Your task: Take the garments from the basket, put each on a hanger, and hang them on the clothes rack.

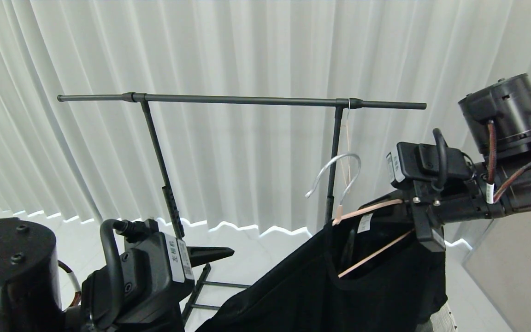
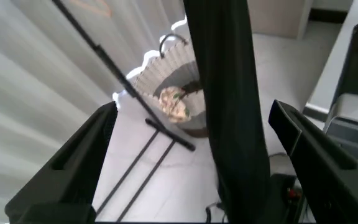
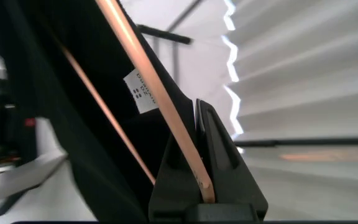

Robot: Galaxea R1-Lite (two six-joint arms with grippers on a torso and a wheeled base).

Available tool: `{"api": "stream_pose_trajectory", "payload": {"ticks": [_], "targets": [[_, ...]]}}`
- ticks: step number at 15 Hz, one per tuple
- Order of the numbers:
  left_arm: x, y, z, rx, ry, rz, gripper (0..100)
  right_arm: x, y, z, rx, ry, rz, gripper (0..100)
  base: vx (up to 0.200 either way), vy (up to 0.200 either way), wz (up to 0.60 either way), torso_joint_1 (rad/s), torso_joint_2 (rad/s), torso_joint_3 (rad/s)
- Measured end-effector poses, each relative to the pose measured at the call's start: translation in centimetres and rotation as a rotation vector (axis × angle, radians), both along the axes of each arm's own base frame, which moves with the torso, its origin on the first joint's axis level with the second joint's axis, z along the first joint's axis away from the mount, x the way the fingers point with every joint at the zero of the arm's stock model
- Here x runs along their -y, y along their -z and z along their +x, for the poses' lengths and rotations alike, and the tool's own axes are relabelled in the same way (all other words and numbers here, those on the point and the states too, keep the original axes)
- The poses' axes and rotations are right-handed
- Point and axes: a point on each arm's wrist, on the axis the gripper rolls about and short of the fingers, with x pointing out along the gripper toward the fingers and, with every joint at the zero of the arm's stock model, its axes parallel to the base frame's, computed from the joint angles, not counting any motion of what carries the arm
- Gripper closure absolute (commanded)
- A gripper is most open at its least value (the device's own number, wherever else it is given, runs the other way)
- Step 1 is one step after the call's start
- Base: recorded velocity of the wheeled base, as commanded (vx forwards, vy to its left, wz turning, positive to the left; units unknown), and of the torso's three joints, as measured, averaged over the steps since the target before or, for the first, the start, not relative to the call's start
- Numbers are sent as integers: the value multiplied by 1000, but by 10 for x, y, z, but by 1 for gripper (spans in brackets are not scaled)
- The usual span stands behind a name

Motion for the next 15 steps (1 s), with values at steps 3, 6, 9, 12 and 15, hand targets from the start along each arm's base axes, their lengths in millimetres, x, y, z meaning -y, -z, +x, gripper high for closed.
{"api": "stream_pose_trajectory", "payload": {"ticks": [3, 6, 9, 12, 15], "targets": [[-15, 12, -4, -20, -50, 24, 0, 17, -6, 8, 31, 67, 23, 100, 0, 0, 0, 0, 0, 0], [-36, 29, -4, -60, -148, 60, 0, 23, -12, 11, 42, 114, 59, 100, 0, 0, 0, 0, 0, 0], [-45, 35, -1, -80, -207, 72, 0, 24, -14, 11, 54, 118, 75, 100, 0, 0, 0, 0, 0, 0], [-45, 38, 2, -95, -216, 79, 100, 23, -14, 9, 54, 113, 75, 100, 0, 0, 0, 0, 0, 0], [-45, 38, 3, -97, -219, 85, 100, 23, -13, 9, 51, 114, 76, 100, 0, 0, 0, 0, 0, 0]]}}
